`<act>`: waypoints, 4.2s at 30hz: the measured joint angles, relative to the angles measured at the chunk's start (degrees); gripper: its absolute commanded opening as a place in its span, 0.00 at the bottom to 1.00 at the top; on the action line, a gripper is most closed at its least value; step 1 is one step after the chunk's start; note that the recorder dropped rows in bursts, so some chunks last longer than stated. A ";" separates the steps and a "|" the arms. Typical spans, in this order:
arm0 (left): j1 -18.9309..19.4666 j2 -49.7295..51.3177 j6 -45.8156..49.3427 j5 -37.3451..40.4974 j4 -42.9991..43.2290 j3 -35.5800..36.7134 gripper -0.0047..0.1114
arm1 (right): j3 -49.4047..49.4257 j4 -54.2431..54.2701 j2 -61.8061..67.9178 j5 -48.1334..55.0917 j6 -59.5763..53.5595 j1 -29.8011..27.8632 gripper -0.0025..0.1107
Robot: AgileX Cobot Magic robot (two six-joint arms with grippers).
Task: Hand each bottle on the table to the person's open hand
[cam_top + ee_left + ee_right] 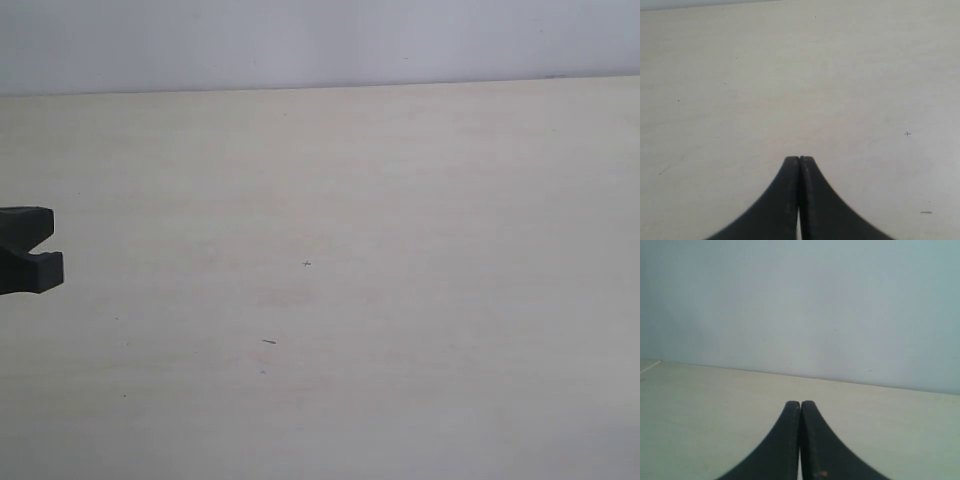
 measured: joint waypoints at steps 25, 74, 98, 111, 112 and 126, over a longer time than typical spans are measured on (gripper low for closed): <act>0.00 0.00 0.00 0.00 0.10 0.00 0.04 | 0.00 0.00 0.00 -0.45 0.00 0.00 0.02; 24.35 -30.85 -84.82 18.65 83.64 13.34 0.04 | 0.00 0.00 0.00 -0.45 0.00 0.00 0.02; 24.35 -50.66 -83.61 17.90 82.59 18.47 0.04 | 0.00 0.00 0.00 -0.34 0.00 0.00 0.02; 24.35 -52.45 -82.74 22.19 81.18 18.51 0.04 | 0.00 0.00 0.00 -0.34 0.00 0.00 0.02; 24.35 -52.45 -82.74 22.19 80.43 18.51 0.04 | 0.00 0.00 0.00 -0.34 0.00 0.00 0.02; 24.35 -55.80 -67.47 23.46 70.42 18.51 0.04 | 0.00 0.00 0.00 -0.23 0.00 0.00 0.02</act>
